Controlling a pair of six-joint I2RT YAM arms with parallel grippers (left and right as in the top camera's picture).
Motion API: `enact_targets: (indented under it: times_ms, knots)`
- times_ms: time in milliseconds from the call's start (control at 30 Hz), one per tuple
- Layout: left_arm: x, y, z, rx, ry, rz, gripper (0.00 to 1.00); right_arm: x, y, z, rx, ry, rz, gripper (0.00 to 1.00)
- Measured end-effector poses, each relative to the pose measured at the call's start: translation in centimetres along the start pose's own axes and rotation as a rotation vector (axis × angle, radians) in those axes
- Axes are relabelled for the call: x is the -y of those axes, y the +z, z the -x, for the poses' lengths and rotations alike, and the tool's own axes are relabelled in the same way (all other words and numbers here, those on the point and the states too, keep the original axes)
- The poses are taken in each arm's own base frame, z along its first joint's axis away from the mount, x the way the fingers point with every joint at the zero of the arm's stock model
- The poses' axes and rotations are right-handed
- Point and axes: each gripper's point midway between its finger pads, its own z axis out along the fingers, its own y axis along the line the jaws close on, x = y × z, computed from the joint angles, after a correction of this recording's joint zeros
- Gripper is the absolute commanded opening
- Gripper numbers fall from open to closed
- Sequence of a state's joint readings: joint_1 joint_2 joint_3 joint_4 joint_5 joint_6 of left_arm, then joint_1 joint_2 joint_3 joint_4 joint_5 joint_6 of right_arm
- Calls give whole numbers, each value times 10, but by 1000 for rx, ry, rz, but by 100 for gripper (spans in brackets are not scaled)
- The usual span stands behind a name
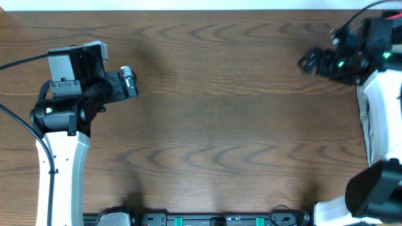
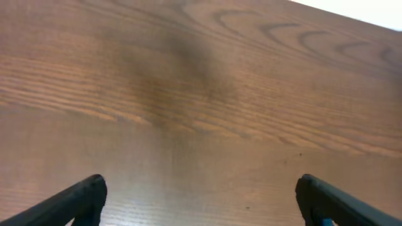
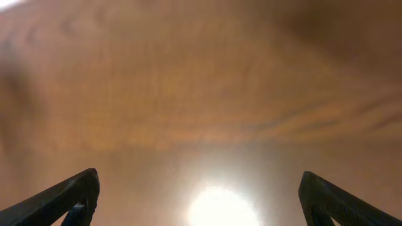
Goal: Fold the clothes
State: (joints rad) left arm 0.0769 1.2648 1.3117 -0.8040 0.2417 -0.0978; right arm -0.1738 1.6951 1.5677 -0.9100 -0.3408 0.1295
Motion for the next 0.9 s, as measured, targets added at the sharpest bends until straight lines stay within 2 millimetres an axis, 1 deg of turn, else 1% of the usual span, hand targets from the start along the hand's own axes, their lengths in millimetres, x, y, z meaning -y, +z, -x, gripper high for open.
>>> enact_targets:
  times_ms: [33,67,100,167,200,333,433,533,600,633,667,700,767,833,867,900]
  knots:
    - [0,0,0,2,0,0,98,-1,-3,11,35,-11,1,98]
    - [0,0,0,2,-2,0,98,-2,-5,18,59,-20,3,86]
    - [0,0,0,1,-3,0,98,-4,-7,25,85,-34,4,79]
    - [0,0,0,0,-3,0,98,-3,-10,34,119,-32,-10,79]
    - [0,0,-1,-3,-4,0,98,2,-10,34,123,-16,-36,83]
    - [-1,0,-5,-20,-7,6,98,31,-12,21,85,85,-196,84]
    - [-6,0,-10,-39,-11,30,98,54,-15,10,55,166,-299,79]
    - [-10,-1,-15,-59,-15,54,98,79,-12,2,27,252,-369,77]
    - [-11,-1,-16,-62,-15,62,98,95,-5,-1,11,294,-404,77]
    - [-12,0,-16,-61,-15,66,98,101,-1,-2,2,307,-415,75]
    - [-13,0,-15,-58,-15,68,100,107,4,-4,-11,318,-427,68]
    - [-13,0,-14,-56,-14,69,97,113,10,-7,-25,328,-445,68]
    - [-13,0,-14,-52,-17,72,97,122,21,-11,-45,341,-474,68]
    - [-13,0,-13,-51,-17,72,97,131,29,-13,-57,343,-509,65]
    - [-13,0,-13,-52,-17,73,97,135,31,-14,-58,343,-524,66]
    - [-13,0,-13,-51,-17,73,97,140,34,-14,-57,344,-544,75]
